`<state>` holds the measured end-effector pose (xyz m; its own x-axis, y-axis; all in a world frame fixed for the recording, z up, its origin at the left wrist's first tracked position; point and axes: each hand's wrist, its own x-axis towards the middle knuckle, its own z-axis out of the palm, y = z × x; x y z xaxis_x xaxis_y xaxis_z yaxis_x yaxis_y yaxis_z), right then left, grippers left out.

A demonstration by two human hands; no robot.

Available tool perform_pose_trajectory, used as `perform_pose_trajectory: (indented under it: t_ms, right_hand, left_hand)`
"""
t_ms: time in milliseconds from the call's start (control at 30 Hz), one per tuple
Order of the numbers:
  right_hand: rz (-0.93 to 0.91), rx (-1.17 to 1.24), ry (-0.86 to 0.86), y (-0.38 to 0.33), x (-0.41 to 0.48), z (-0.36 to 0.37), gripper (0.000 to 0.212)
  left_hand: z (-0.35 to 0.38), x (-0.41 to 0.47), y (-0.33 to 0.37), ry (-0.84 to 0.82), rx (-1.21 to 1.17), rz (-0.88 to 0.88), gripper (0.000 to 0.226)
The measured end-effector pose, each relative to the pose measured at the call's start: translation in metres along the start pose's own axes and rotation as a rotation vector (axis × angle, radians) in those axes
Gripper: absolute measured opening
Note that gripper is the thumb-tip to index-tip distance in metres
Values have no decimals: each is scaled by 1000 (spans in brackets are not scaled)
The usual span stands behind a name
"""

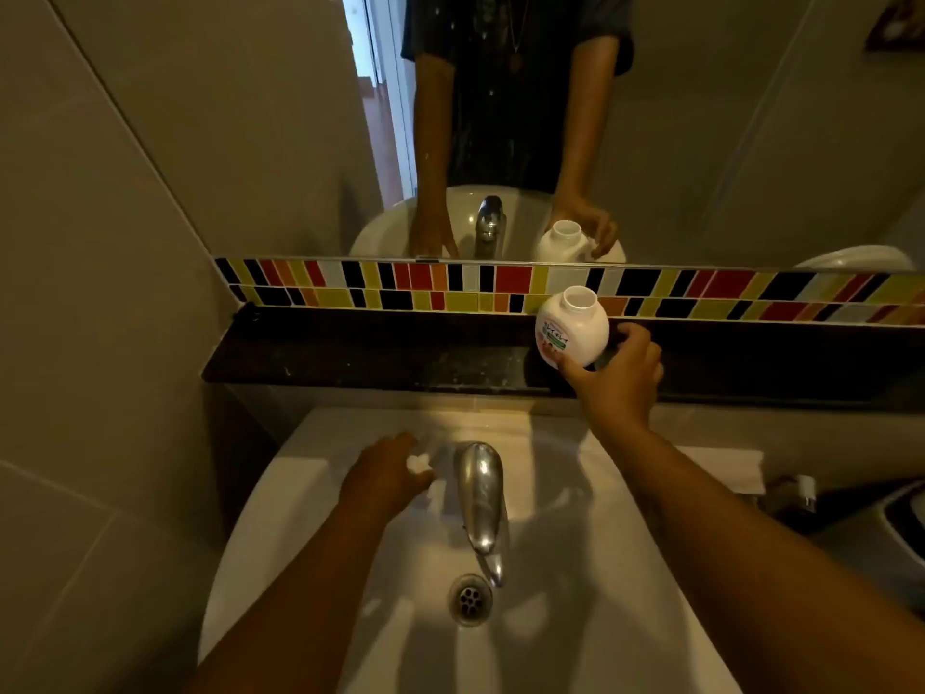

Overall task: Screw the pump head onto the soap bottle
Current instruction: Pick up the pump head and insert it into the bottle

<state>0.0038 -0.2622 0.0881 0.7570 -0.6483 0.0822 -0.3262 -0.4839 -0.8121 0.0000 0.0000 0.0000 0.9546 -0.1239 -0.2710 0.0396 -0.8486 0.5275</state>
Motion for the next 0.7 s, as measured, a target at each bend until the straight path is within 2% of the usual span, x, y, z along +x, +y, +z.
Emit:
perform_pose_trajectory:
  t_ms: [133, 233, 300, 533, 700]
  right_hand:
    - [-27, 37, -106, -1, 9, 3, 79]
    - [-29, 98, -138, -4, 13, 5, 76]
    - [-34, 145, -158, -7, 16, 3, 73]
    - [-46, 236, -295, -15, 21, -8, 64]
    - [-51, 267, -334, -13, 22, -11, 62]
  left_hand:
    - [-2, 0, 10, -51, 5, -59, 39]
    - [-14, -2, 17, -28, -102, -64, 18]
    - [-27, -6, 21, -11, -177, -23, 12]
    - [-96, -9, 72, 42, -356, 212, 22]
    - [-131, 13, 147, 56, -657, 280, 26]
